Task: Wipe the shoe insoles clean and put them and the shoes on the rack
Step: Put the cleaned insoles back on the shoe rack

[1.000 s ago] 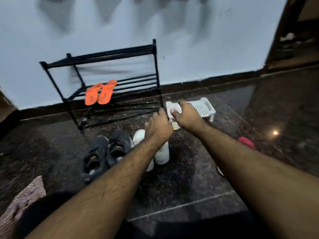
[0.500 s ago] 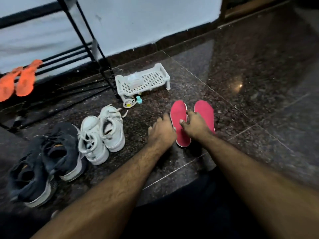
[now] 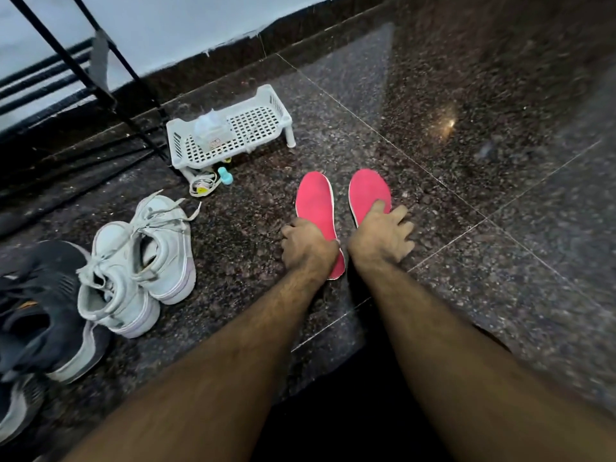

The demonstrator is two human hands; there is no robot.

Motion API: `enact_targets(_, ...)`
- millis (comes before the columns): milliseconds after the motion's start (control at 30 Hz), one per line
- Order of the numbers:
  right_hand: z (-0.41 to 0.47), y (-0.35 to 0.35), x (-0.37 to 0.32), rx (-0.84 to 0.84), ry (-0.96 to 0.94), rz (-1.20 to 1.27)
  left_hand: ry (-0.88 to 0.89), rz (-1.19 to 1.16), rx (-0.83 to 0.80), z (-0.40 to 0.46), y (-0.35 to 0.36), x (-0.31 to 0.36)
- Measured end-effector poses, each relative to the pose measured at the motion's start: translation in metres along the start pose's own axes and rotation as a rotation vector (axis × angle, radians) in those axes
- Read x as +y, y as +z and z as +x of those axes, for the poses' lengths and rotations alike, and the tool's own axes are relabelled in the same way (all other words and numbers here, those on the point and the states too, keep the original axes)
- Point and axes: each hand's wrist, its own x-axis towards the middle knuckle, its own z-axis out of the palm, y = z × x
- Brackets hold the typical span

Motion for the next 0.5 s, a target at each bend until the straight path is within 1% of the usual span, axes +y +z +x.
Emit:
enact_targets(100, 0.004, -0.002, 0.0, -0.044, 0.001, 0.022, -0.079, -0.112, -0.036, 0.003, -0.001, -0.004)
enact_targets(267, -0.011, -0.011, 0.002, -0.064, -0.064, 0.077, -0.005, -0.353, -0.114, 0.0, -0.003, -0.026)
enact_targets(367, -0.026, -0.019, 0.005, -0.065, -0.131, 0.111, 0.042, -0.379, -0.095, -0.006, -0.014, -0.038)
enact_targets(500, -0.053, -0.032, 0.005, -0.043, -0.277, 0.133, 0.123, -0.48, -0.07, -0.017, -0.044, -0.059)
